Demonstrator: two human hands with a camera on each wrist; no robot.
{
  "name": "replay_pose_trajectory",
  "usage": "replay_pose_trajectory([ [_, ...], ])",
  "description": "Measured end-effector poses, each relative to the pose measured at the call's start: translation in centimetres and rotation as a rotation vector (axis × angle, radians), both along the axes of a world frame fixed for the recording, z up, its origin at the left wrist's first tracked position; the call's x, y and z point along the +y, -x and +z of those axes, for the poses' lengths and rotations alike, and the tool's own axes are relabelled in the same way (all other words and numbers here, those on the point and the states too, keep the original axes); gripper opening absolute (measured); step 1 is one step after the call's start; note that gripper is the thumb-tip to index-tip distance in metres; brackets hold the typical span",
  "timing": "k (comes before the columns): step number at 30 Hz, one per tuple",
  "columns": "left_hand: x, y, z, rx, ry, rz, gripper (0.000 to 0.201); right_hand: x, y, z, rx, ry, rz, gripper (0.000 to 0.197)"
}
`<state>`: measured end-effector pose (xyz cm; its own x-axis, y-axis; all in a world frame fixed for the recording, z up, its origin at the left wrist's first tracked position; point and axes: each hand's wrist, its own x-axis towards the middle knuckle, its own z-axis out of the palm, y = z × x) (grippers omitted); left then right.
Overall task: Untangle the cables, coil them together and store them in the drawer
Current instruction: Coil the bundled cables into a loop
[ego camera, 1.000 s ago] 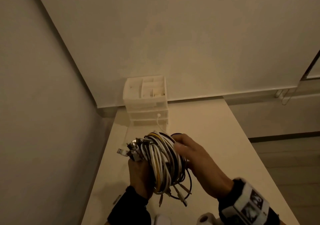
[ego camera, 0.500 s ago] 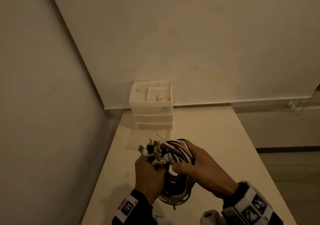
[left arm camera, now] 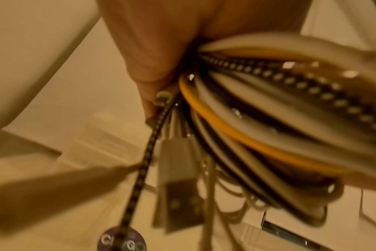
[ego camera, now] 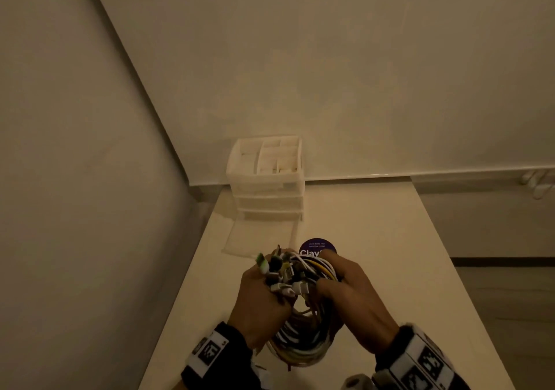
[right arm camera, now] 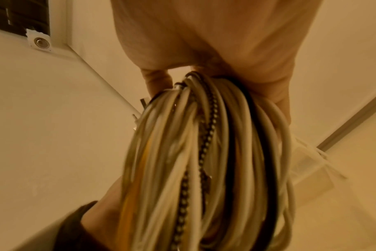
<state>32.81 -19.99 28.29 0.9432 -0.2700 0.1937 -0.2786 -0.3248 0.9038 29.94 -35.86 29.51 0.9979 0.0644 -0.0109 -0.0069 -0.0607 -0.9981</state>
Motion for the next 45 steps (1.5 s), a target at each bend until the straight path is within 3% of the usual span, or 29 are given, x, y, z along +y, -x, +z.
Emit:
replay_pose_trajectory([
  [2, -0.3, -0.4, -0.5, 0.054, -0.059, 0.069, 0.024, -0.6, -0.8, 0.2, 0.026, 0.041, 0.054, 0.041],
  [5, -0.9, -1.2, -1.3, 0.195, -0.002, 0.232, 0.016, -2.2, -1.9, -0.2, 0.069, -0.008, 0.18, 0.032],
  [7, -1.5, -1.6, -1.1, 0.273, 0.121, 0.362, 0.026, -3.8, -2.0, -1.4, 0.111, -0.115, 0.089, 0.032],
  [9, -2.0, -2.0, -0.3, 0.321, 0.311, 0.477, 0.022, -5.6, -0.9, -3.0, 0.136, -0.193, -0.12, 0.025],
  [11, -2.3, -2.0, 0.8, 0.472, 0.603, 0.477, 0.026, -6.6, 1.0, -5.6, 0.163, -0.087, -0.229, 0.015],
  [12, -2.3, -2.1, 1.0, 0.564, 0.754, 0.453, 0.034, -6.6, 2.0, -6.8, 0.214, 0.033, -0.187, 0.022],
  [15, -2.7, -1.9, 1.0, 0.782, 1.022, 0.396, 0.044, -4.4, 3.5, -8.6, 0.387, 0.229, 0.232, 0.049],
  [16, -3.2, -1.6, 0.9, 0.842, 1.057, 0.386, 0.046, -3.6, 3.5, -8.3, 0.382, 0.213, 0.316, 0.065],
  [18, -4.2, -1.2, 0.9, 0.918, 1.099, 0.397, 0.049, -2.3, 2.8, -6.9, 0.328, -0.026, 0.274, 0.09],
  [20, -4.9, -0.9, 1.2, 0.935, 1.116, 0.413, 0.049, -1.9, 2.0, -5.1, 0.259, -0.271, 0.189, 0.093],
  [22, -5.4, -0.9, 1.7, 0.927, 1.123, 0.406, 0.048, -2.5, 1.8, -4.9, 0.218, -0.286, 0.138, 0.087],
  [28, -3.2, -2.6, 2.2, 0.882, 1.163, 0.482, 0.051, -8.8, 4.9, -8.2, 0.001, 0.324, -0.283, 0.046],
  [30, -2.9, -2.6, 2.2, 0.861, 1.174, 0.505, 0.047, -8.7, 5.9, -6.6, -0.031, 0.283, -0.243, 0.023],
  [32, -3.3, -2.6, 2.0, 0.83, 1.169, 0.498, 0.045, -6.8, 6.0, -4.3, 0.078, 0.167, 0.033, 0.007],
  [34, -4.0, -2.4, 1.5, 0.825, 1.164, 0.487, 0.041, -4.6, 4.7, -3.1, 0.174, 0.07, 0.152, 0.021],
  [36, -4.8, -2.1, 0.9, 0.822, 1.164, 0.505, 0.04, -3.3, 2.5, -2.1, 0.229, -0.142, 0.113, 0.041],
  [37, -5.2, -2.0, 0.5, 0.817, 1.157, 0.516, 0.04, -2.9, 1.6, -1.6, 0.236, -0.232, 0.104, 0.041],
  [40, -6.1, -1.3, -0.1, 0.761, 1.16, 0.558, 0.036, -2.3, 0.0, -0.8, 0.136, -0.321, 0.12, 0.011],
  [41, -6.4, -1.1, -0.2, 0.733, 1.154, 0.576, 0.033, -1.8, -0.2, -0.6, 0.117, -0.328, 0.106, 0.016],
  [44, -7.5, -0.2, -0.7, 0.673, 1.066, 0.668, 0.026, -0.8, -0.8, -1.3, 0.102, -0.309, -0.012, 0.072],
  [45, -7.9, 0.2, -0.9, 0.659, 1.035, 0.687, 0.025, -0.6, -0.8, -1.5, 0.093, -0.288, -0.041, 0.08],
])
